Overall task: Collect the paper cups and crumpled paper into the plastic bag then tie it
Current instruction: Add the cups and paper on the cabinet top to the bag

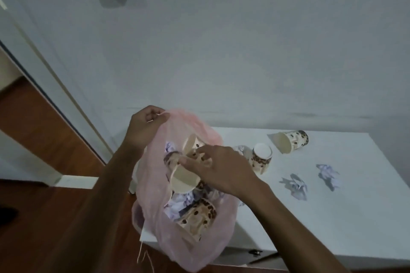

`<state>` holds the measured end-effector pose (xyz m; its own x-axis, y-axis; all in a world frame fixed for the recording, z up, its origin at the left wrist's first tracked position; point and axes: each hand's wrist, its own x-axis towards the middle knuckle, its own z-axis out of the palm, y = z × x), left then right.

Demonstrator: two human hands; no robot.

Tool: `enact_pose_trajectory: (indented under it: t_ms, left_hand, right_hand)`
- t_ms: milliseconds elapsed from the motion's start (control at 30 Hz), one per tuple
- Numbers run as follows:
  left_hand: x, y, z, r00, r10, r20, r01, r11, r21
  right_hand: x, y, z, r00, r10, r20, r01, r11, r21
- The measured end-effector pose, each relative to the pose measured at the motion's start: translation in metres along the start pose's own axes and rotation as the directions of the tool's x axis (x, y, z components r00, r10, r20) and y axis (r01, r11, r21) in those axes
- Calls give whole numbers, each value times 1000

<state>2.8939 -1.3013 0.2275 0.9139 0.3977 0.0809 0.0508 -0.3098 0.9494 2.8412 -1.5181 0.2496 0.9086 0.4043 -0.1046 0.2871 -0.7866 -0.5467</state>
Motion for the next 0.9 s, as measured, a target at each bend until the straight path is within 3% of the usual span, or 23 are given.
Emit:
enact_pose_trajectory:
  t_ms: [33, 100, 200, 233, 300, 367, 467, 567, 667, 767, 833, 900]
  left_hand:
    - [5, -3, 1, 1000, -1, 24, 2, 1000, -13]
    - [13, -10, 2, 998, -14, 66, 16, 999, -28]
    - [18, -17, 2, 993, -28, 112, 34, 998, -57]
    - [19, -19, 1, 992, -26, 126, 35, 997, -70]
    - [22, -22, -2, 989, -37, 143, 50, 995, -87]
    - [25, -24, -9, 988, -43, 147, 59, 993, -102]
    - [25, -25, -18, 986, -40, 162, 58, 992, -110]
    - [23, -23, -24, 985, -31, 167, 42, 997, -63]
    - [27, -22, -30, 993, -2, 122, 5, 1000, -28]
    - [29, -23, -34, 996, 23, 90, -23, 1000, -5]
    - [30, -23, -35, 996, 35, 77, -35, 999, 2]
    - [32, -23, -35, 997, 35, 71, -36, 999, 5]
  right_hand:
    - [4, 2, -1, 999, 7, -38, -6, 1000, 26]
    - [15, 16, -3, 965, 67, -254, -44, 994, 96]
    - [36, 69, 5, 786, 215, -580, -173, 977, 128]
    - [44, 91, 9, 759, 274, -591, -268, 958, 100]
    - [55, 132, 19, 774, 462, -434, -496, 867, 38]
    - [60, 160, 29, 773, 565, -288, -580, 814, 43]
    - [61, 177, 40, 785, 548, -287, -525, 836, 160]
    - [58, 165, 32, 774, 488, -404, -444, 872, 205]
    - [58, 123, 5, 729, 396, -558, -242, 912, 330]
    - [49, 60, -23, 711, 239, -661, 8, 937, 348]
    - [40, 20, -30, 758, 79, -648, 162, 939, 304]
    - [39, -4, -20, 843, -69, -534, 247, 931, 269]
